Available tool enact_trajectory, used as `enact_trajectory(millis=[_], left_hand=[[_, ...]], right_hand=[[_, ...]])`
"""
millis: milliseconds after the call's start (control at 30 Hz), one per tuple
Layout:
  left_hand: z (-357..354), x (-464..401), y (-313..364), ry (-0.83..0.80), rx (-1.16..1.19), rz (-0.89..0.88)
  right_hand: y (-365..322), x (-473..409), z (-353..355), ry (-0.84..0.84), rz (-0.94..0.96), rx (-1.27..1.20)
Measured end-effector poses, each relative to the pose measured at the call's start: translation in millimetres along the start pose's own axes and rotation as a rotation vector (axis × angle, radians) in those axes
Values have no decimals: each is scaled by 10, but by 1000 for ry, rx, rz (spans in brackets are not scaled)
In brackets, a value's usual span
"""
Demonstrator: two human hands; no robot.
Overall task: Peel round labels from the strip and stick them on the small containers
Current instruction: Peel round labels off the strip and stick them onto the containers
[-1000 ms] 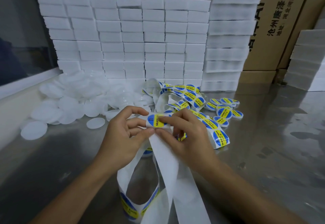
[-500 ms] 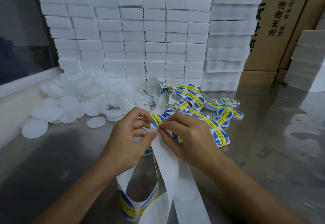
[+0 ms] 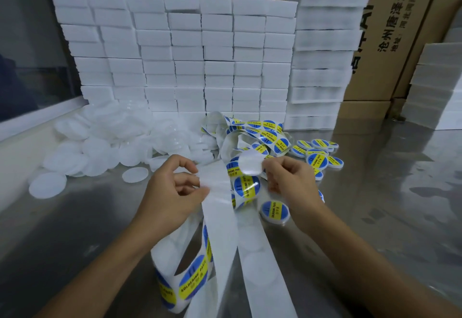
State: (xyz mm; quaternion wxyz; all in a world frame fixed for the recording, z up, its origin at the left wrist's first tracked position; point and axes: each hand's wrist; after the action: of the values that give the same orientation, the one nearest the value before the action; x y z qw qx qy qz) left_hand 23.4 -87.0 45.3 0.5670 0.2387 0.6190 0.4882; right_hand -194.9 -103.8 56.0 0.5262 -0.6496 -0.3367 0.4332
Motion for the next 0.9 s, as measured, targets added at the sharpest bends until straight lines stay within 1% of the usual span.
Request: enact_trajectory(millis=[67, 133, 167, 233, 267, 300, 333, 367, 400, 467, 533, 667, 767, 833, 900], left_hand=[[11, -42, -48, 74, 36, 53], [69, -115, -133, 215, 2, 56], [122, -156, -187, 286, -60, 33], [290, -239, -321, 370, -285, -51], [387, -271, -398, 359, -462, -90], [470, -304, -492, 301, -682, -99], [550, -337, -593, 200, -891, -68], [611, -363, -663, 105, -1025, -1], [646, -384, -708, 41, -1088, 72], [653, -400, -743, -30, -1120, 152], [638, -406, -761, -45, -1146, 144], [611, -414, -740, 24, -1161, 99], [606, -412, -698, 115, -1029, 13], [588, -386, -651, 130, -974, -15], [567, -364, -627, 125, -976, -28]], right_hand=[[-2, -44, 32, 39, -97, -81], [-14, -63, 41, 91, -120, -133], [-21, -66, 41, 111, -108, -151], [-33, -63, 42, 132, -65, -166], [-44, -57, 43, 135, -43, -167], [-53, -49, 46, 132, -20, -165], [-60, -41, 47, 127, 7, -157], [-64, -34, 46, 120, 37, -142], [-68, -25, 45, 116, 64, -126], [-67, -12, 40, 118, 99, -109], [-66, -9, 40, 118, 117, -96], [-71, -15, 44, 115, 135, -85], [-81, -13, 42, 116, 145, -83], [-86, -11, 41, 115, 161, -83], [-86, -6, 38, 105, 181, -94]])
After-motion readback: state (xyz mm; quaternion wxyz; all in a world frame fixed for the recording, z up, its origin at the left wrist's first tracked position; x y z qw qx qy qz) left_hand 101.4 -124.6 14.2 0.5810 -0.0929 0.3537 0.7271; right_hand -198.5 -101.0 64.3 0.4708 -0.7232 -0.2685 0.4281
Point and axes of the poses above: each hand's wrist, its own x-axis away from the middle knuckle, its own z-axis out of the back of the hand, y = z × x, and after that the axes turned 12 degrees about y, right-handed
